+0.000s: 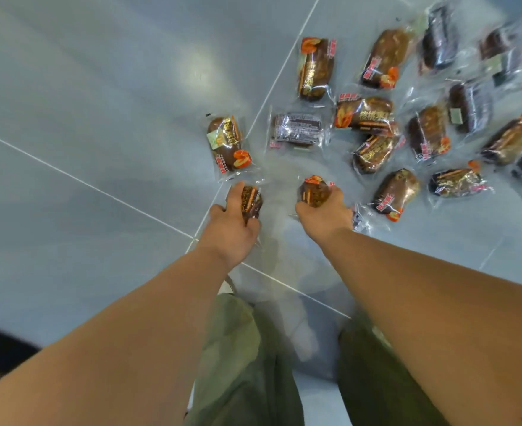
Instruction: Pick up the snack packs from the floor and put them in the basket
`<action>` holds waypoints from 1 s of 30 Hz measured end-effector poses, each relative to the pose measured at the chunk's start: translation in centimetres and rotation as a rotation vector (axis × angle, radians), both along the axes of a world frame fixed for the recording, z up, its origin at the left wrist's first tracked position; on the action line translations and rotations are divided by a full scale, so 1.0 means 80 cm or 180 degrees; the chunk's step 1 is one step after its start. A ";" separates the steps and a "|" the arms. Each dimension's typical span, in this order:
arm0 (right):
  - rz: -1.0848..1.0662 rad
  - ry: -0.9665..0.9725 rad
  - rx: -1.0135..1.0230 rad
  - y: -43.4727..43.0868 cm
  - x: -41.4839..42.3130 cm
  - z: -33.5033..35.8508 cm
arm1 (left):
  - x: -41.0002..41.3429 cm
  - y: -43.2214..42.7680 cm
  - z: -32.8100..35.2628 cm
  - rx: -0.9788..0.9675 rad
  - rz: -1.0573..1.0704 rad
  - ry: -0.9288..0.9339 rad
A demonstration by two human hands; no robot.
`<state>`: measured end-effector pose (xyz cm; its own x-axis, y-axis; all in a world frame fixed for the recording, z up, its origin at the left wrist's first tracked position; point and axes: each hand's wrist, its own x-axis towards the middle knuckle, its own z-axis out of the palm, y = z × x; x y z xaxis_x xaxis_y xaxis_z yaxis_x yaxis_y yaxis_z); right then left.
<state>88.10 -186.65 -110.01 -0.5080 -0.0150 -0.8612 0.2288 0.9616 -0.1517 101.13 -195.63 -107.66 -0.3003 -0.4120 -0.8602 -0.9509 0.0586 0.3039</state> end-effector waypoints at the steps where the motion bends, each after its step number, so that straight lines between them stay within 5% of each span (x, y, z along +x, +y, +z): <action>1: 0.0060 -0.0052 -0.0012 0.001 -0.005 0.016 | -0.006 -0.001 0.015 -0.0009 0.0023 -0.0012; 12: 0.0142 0.0326 -0.0629 -0.015 -0.080 0.302 | -0.104 -0.028 0.285 -0.0668 0.0997 0.0435; 30: -0.0137 0.1623 -0.2871 -0.001 -0.163 0.859 | -0.170 -0.024 0.827 -0.1670 0.1583 0.1922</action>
